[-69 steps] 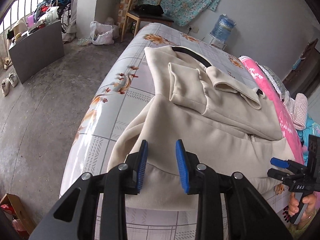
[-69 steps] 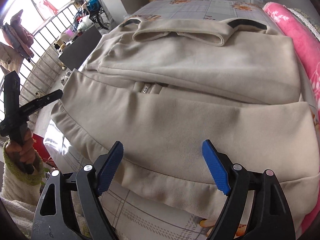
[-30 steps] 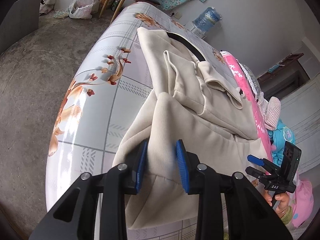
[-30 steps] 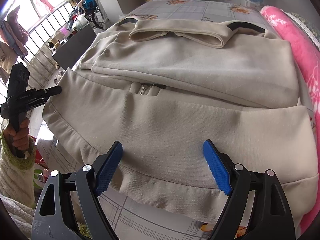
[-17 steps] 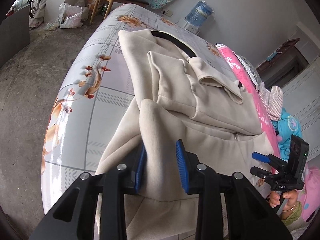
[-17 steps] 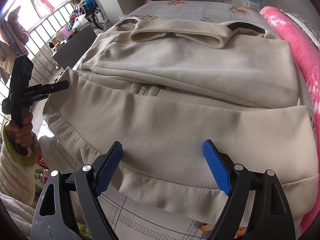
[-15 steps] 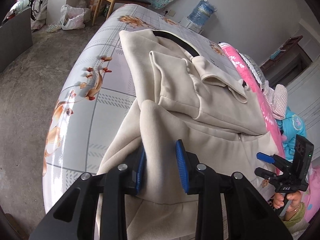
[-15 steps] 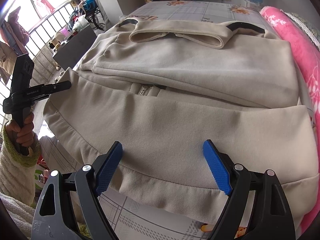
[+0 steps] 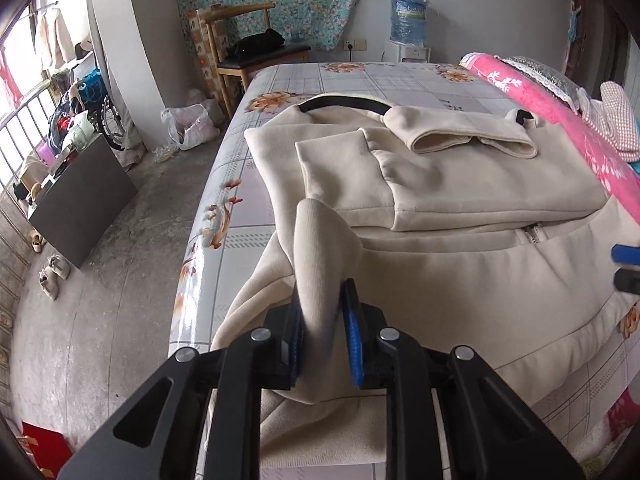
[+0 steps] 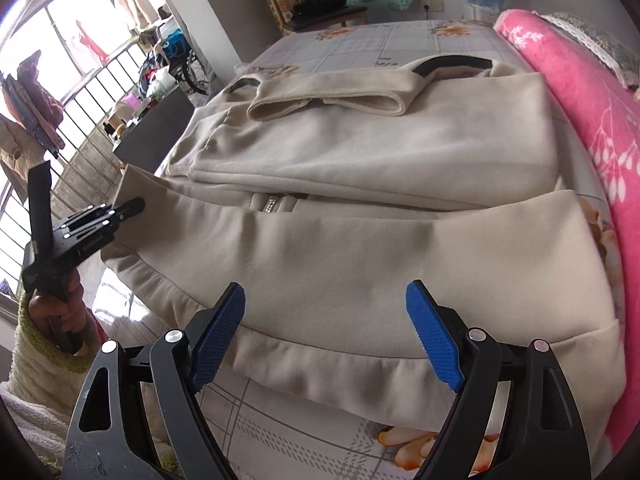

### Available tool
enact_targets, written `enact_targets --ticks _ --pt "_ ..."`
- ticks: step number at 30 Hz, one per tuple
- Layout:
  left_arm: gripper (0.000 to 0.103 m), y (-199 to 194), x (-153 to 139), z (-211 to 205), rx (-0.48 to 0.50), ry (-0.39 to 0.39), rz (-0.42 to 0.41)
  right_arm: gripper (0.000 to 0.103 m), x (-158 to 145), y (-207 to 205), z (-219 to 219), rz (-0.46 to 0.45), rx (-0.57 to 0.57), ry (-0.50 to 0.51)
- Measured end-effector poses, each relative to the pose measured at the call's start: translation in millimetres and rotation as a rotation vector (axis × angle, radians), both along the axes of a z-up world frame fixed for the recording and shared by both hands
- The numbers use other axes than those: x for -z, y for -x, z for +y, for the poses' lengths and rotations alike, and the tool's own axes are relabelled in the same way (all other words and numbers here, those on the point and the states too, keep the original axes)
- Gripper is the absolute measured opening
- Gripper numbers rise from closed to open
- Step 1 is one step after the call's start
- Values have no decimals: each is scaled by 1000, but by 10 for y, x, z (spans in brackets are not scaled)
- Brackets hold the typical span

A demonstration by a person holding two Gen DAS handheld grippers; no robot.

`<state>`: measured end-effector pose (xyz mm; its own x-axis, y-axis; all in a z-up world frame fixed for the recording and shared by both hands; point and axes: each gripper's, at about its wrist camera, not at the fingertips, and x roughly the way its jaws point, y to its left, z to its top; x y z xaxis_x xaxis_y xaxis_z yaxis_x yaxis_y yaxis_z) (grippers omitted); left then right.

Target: Fold large clothes

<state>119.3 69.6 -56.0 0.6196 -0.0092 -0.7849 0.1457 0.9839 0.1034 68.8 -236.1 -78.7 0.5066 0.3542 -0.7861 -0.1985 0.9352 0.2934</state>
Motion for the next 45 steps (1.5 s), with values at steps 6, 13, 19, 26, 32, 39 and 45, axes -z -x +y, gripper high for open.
enact_targets --ticks 6,13,19,26,32,39,45 --pt "18 -31 68 -31 -35 -49 21 79 -214 166 -606 -72 135 -6" --pt "18 -51 127 -108 -64 -109 34 64 -203 11 -1116 -62 202 -42" --pt "18 -56 124 -89 -87 -92 48 54 -66 -219 -1232 -32 196 -75" --pt "18 -86 138 -102 -90 -96 61 36 38 -227 -1261 12 179 -61" --pt "18 -88 142 -110 -90 -99 64 35 -105 -91 -1178 -20 82 -71" --pt "18 -108 145 -92 -104 -81 81 29 101 -321 -1206 68 93 -59" --pt "18 -153 133 -73 -119 -60 108 16 69 -277 -1103 59 106 41"
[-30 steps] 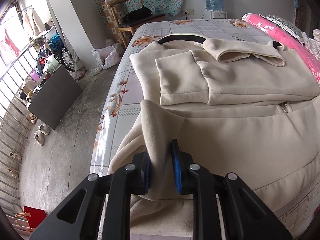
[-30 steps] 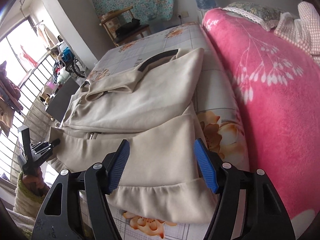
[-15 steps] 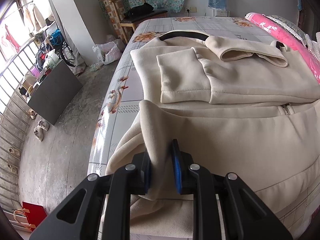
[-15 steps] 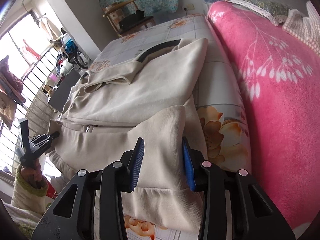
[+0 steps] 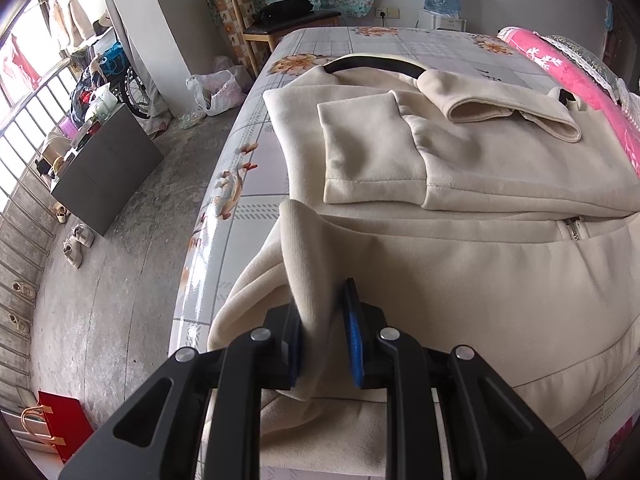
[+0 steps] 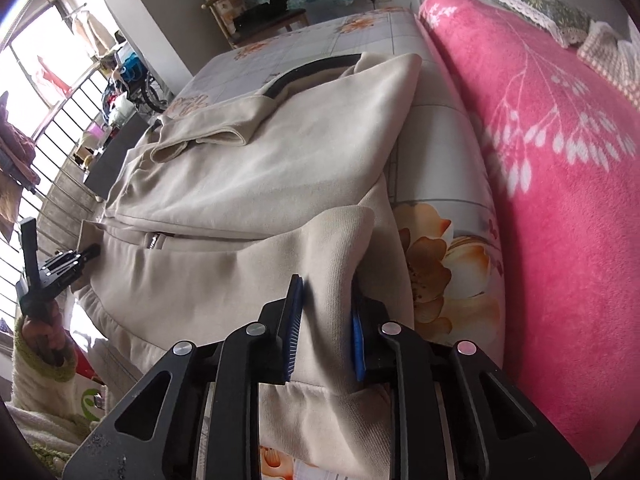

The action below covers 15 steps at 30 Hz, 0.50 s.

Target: Fold large clothes

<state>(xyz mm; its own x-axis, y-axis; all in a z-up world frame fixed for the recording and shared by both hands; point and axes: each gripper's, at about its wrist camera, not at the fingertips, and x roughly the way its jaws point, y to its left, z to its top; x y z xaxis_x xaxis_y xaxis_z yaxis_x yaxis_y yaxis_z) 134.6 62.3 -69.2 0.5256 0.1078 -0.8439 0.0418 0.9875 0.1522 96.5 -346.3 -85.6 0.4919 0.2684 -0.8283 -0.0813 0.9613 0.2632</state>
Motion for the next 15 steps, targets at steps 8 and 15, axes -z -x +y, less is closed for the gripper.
enact_targets --ticks 8,15 --pt "18 -32 -8 25 -9 23 21 14 18 28 218 0 -5 190" --pt "18 -45 -17 56 -8 37 29 15 47 8 300 12 -7 264"
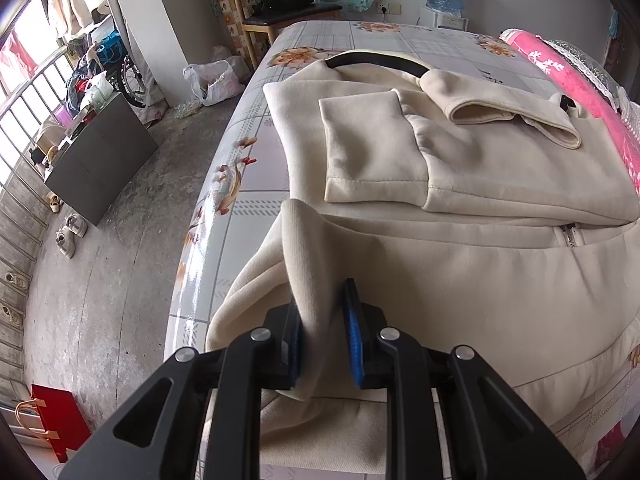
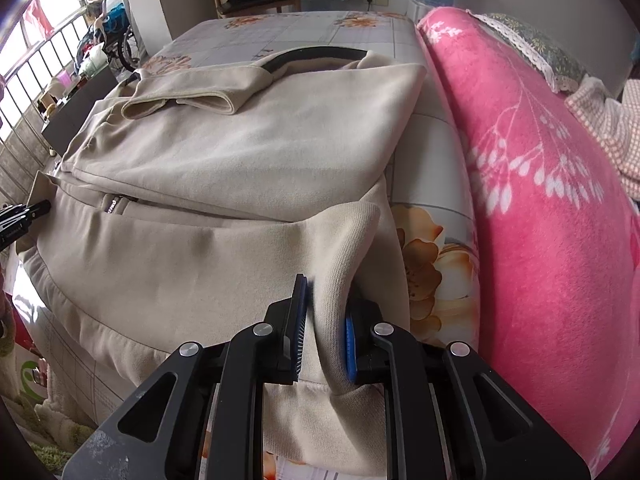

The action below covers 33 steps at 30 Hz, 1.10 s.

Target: Fold large clothes

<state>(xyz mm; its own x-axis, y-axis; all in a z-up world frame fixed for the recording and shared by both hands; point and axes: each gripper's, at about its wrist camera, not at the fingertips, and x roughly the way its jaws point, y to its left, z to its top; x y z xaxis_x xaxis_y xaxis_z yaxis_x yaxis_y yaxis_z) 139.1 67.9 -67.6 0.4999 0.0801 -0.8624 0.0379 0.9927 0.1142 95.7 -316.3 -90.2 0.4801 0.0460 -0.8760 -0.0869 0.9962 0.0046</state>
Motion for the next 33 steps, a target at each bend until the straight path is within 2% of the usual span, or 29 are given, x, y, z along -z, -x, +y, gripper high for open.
enact_targets --ticks 7,33 --pt "18 5 -5 11 -3 10 3 15 3 -18 58 11 5 42" --pt "19 -8 -15 39 -6 31 3 17 -1 -3 156 25 23 89"
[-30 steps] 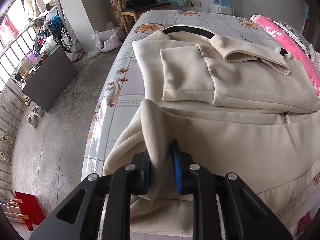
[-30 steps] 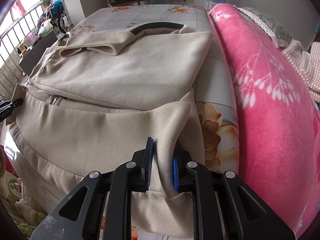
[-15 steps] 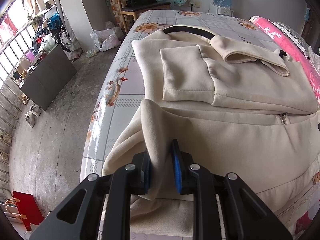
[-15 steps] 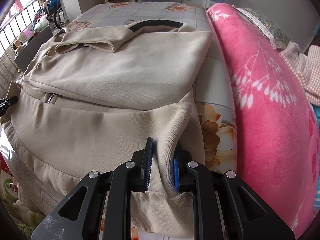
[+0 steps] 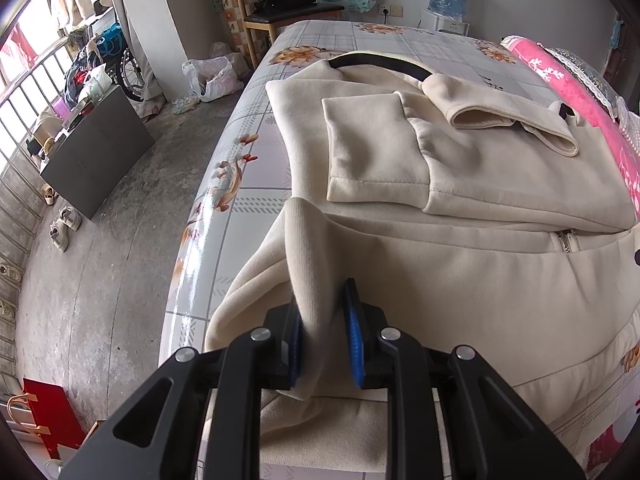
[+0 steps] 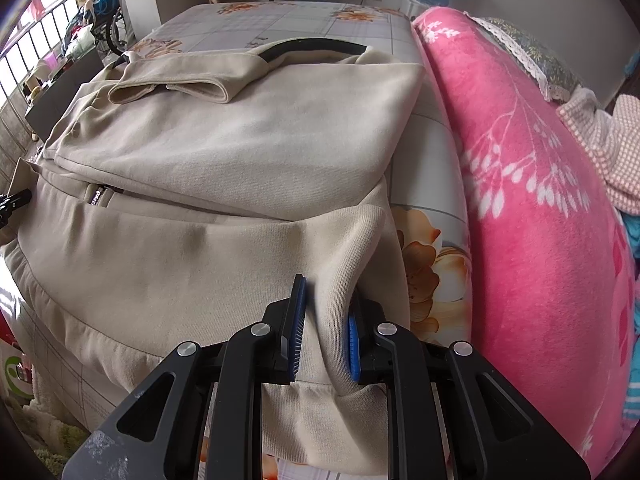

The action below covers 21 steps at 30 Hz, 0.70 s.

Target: Fold large clothes

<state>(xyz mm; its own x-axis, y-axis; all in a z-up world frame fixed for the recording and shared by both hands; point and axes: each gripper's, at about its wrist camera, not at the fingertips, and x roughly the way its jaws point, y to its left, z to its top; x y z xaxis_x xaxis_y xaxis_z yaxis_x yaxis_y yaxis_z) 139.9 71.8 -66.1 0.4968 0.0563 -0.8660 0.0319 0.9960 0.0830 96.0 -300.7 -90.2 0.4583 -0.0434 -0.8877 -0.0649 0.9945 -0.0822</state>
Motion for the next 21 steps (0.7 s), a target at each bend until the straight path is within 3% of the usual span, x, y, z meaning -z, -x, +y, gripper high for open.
enact_targets --ticks 21 --pt "19 20 -12 21 -4 14 -1 17 -22 2 40 9 11 22"
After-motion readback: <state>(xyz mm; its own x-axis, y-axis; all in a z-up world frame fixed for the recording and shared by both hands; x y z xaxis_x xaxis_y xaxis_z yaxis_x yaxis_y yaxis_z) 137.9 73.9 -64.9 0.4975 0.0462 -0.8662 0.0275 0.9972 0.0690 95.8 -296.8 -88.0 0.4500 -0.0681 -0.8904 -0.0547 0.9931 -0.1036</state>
